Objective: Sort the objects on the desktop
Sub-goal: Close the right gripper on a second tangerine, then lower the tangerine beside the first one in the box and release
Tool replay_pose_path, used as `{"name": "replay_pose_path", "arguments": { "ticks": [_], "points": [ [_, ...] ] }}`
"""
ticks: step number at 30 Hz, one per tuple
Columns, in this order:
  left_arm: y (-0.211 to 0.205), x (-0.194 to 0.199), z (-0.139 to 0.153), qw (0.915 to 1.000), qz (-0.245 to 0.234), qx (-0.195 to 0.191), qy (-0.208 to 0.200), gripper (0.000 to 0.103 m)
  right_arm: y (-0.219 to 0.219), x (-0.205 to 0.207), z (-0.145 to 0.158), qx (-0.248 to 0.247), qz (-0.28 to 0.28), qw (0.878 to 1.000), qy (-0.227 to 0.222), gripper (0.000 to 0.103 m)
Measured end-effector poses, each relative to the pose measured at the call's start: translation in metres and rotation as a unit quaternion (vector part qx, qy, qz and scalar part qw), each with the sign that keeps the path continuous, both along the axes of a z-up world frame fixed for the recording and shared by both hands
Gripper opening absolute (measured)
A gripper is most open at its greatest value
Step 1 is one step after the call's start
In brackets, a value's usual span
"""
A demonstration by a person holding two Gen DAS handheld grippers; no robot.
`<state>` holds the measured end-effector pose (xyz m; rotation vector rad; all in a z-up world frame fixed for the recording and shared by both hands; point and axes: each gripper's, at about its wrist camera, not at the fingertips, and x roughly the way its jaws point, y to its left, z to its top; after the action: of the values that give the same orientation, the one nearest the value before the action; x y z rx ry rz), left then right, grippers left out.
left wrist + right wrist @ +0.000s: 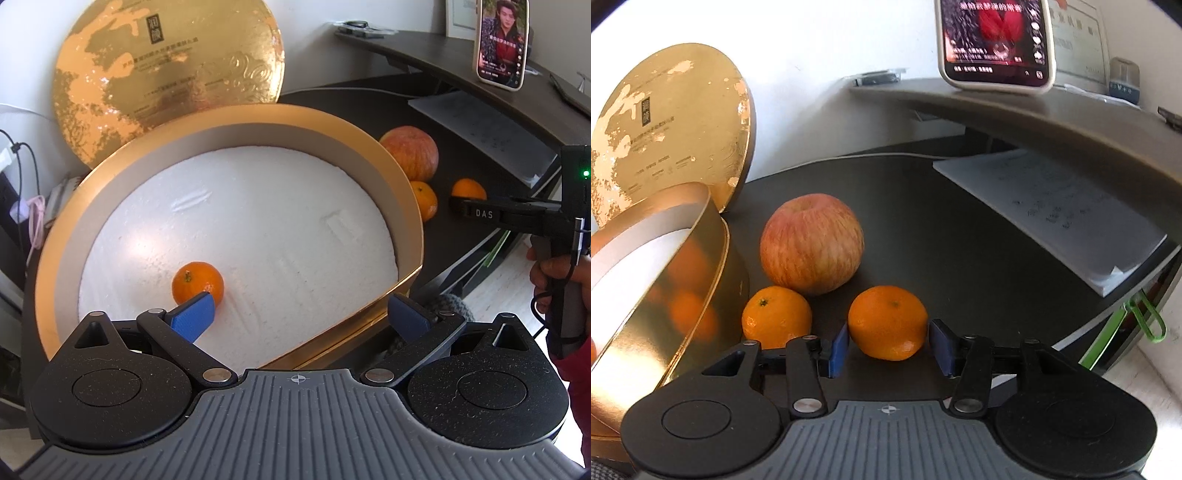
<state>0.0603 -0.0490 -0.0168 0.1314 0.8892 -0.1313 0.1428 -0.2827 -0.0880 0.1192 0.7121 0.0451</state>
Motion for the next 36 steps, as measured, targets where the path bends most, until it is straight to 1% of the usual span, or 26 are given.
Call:
{"name": "replay_pose_path", "arguments": {
  "ticks": [2, 7, 9, 10, 11, 12, 15, 18, 23, 27, 32, 36],
  "points": [
    [0.0, 0.0, 0.0, 1.0, 0.0, -0.001, 0.0, 0.102, 0.0, 0.0, 0.0, 0.006, 0.001, 1.0, 0.0, 0.051],
    [0.001, -0.001, 0.0, 1.0, 0.0, -0.002, -0.001, 0.102, 0.002, 0.002, 0.002, 0.01, -0.002, 1.0, -0.002, 0.06],
    [0.002, -0.002, 0.0, 1.0, 0.0, -0.003, -0.001, 0.102, 0.001, 0.003, 0.002, 0.015, -0.005, 1.0, -0.002, 0.06],
    [0.002, -0.002, 0.001, 1.0, 0.0, -0.003, -0.002, 0.102, 0.0, 0.004, 0.002, 0.017, -0.007, 1.0, -0.001, 0.06],
    [0.004, -0.003, 0.001, 1.0, 0.001, -0.005, -0.003, 0.102, 0.0, 0.005, 0.002, 0.017, -0.01, 1.0, 0.001, 0.055],
    [0.005, -0.004, 0.002, 1.0, 0.002, -0.006, -0.005, 0.102, 0.0, 0.006, 0.002, 0.018, -0.012, 1.0, 0.002, 0.047],
    [0.009, -0.008, 0.005, 0.9999, 0.003, -0.011, -0.011, 0.102, 0.0, 0.004, 0.003, 0.013, -0.018, 1.0, 0.002, 0.046],
    [0.014, -0.011, 0.007, 0.9997, 0.005, -0.016, -0.016, 0.102, 0.002, -0.002, 0.01, 0.0, -0.021, 1.0, -0.011, 0.046],
    [0.021, -0.017, 0.012, 0.9993, 0.008, -0.024, -0.025, 0.102, 0.008, -0.015, 0.034, -0.01, -0.013, 0.999, -0.043, 0.046],
    [0.026, -0.022, 0.015, 0.9989, 0.011, -0.031, -0.033, 0.102, 0.019, -0.03, 0.061, -0.012, 0.005, 0.997, -0.073, 0.046],
    [0.043, -0.03, 0.019, 0.9979, 0.026, -0.041, -0.043, 0.102, 0.043, -0.042, 0.088, -0.007, 0.045, 0.994, -0.097, 0.046],
    [0.063, -0.037, 0.02, 0.9963, 0.048, -0.048, -0.052, 0.102, 0.069, -0.049, 0.1, -0.007, 0.083, 0.991, -0.101, 0.046]
  ]
}}
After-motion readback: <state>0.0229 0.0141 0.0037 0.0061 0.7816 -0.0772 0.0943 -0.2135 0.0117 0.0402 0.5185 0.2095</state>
